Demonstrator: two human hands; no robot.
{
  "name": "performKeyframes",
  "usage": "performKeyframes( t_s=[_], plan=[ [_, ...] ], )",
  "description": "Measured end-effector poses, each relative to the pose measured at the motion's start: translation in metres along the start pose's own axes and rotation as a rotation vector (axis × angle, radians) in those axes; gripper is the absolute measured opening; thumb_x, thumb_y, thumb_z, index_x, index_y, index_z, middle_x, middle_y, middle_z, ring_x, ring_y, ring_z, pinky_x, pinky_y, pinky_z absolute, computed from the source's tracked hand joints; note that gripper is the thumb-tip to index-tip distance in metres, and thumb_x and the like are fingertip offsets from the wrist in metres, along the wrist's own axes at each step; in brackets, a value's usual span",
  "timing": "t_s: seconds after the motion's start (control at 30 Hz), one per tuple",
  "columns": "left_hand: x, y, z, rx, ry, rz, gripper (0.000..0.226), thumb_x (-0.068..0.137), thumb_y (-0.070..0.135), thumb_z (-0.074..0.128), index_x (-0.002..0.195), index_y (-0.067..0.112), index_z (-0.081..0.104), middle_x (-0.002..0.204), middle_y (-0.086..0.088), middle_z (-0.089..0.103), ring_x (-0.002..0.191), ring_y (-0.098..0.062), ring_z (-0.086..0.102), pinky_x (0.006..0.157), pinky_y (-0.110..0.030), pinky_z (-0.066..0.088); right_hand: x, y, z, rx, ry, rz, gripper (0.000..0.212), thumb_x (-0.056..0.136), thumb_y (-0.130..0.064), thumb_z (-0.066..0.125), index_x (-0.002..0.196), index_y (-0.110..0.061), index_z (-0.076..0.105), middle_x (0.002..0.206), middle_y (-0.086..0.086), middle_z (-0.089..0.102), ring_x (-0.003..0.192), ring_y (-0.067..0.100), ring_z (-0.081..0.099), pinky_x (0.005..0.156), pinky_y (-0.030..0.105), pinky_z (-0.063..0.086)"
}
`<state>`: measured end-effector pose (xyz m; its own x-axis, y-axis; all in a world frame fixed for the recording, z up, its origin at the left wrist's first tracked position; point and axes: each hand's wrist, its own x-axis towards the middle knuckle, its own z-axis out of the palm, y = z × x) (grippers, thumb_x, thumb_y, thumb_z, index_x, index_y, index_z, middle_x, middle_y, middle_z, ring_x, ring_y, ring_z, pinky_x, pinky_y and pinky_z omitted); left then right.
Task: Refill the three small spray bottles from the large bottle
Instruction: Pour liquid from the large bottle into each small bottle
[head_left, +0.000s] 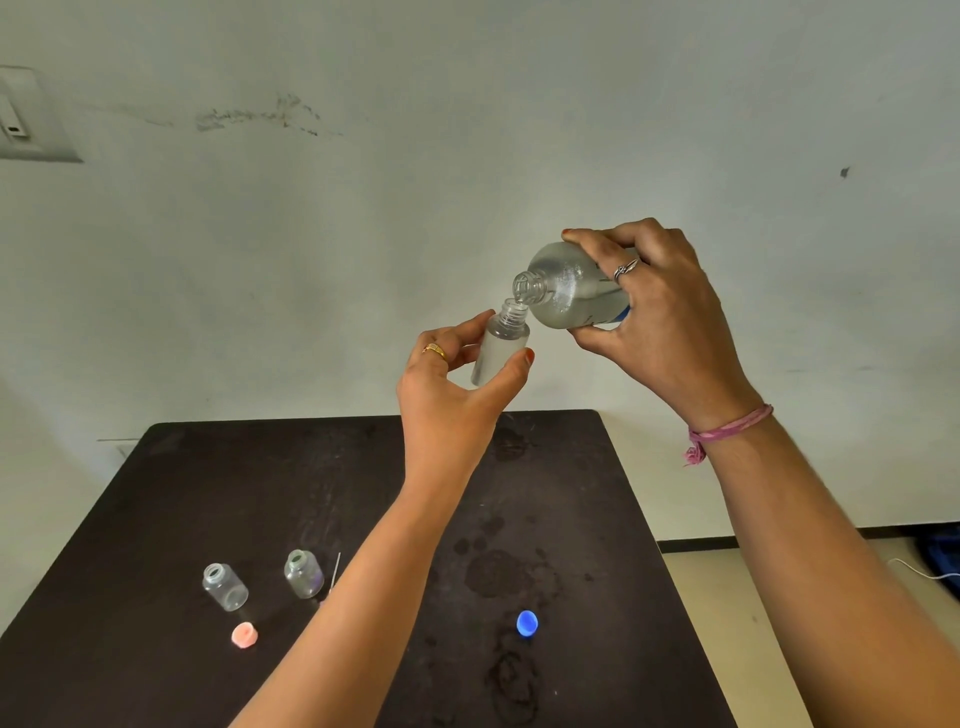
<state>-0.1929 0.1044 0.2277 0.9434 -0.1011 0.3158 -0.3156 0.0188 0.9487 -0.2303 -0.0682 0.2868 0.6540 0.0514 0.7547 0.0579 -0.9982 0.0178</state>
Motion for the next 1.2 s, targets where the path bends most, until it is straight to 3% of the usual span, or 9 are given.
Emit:
performKeyframes(
  t_s=[0.2, 0.53, 0.8, 1.2],
  plan=[
    [-0.0006, -0.0005, 0.0003, -0.005, -0.005, -0.006, 0.037, 0.076, 0.031, 0.082, 0.110, 0.034, 0.066, 0.110, 0.013, 0.064, 0.097, 0.003, 0.061, 0.072, 0.001, 0.043, -0.0008, 0.0001, 0.0003, -0.001, -0.003, -0.004, 0.073, 0.065, -0.019, 0.086, 0.131, -0.017, 0.057, 0.115, 0.009, 0.059, 0.103, 0.026, 0.052, 0.082, 0.032, 0.049],
    [-0.0008, -0.0001, 0.0006, -0.011, -0.009, 0.003, 0.036, 0.077, 0.030, 0.082, 0.109, 0.034, 0.066, 0.109, 0.014, 0.064, 0.095, 0.006, 0.059, 0.073, 0.001, 0.043, -0.0007, 0.0000, -0.0012, 0.003, 0.001, -0.005, 0.072, 0.066, -0.018, 0.086, 0.131, -0.017, 0.058, 0.115, 0.009, 0.059, 0.103, 0.026, 0.053, 0.083, 0.032, 0.048],
    [-0.0028, 0.0010, -0.0004, -0.018, -0.009, 0.002, 0.035, 0.076, 0.030, 0.082, 0.100, 0.044, 0.061, 0.109, 0.014, 0.064, 0.094, 0.010, 0.058, 0.072, 0.001, 0.042, -0.0013, -0.0012, -0.0025, 0.006, 0.000, -0.005, 0.072, 0.065, -0.018, 0.086, 0.131, -0.017, 0.058, 0.115, 0.010, 0.059, 0.103, 0.027, 0.052, 0.084, 0.032, 0.048],
    [-0.0061, 0.0022, -0.0021, -0.059, 0.003, -0.006, 0.035, 0.077, 0.028, 0.082, 0.105, 0.037, 0.064, 0.112, 0.010, 0.065, 0.098, 0.000, 0.061, 0.072, 0.002, 0.042, -0.0053, -0.0036, -0.0013, 0.058, -0.018, 0.026, 0.072, 0.065, -0.019, 0.085, 0.132, -0.017, 0.057, 0.113, 0.010, 0.057, 0.101, 0.028, 0.053, 0.082, 0.032, 0.047]
  ],
)
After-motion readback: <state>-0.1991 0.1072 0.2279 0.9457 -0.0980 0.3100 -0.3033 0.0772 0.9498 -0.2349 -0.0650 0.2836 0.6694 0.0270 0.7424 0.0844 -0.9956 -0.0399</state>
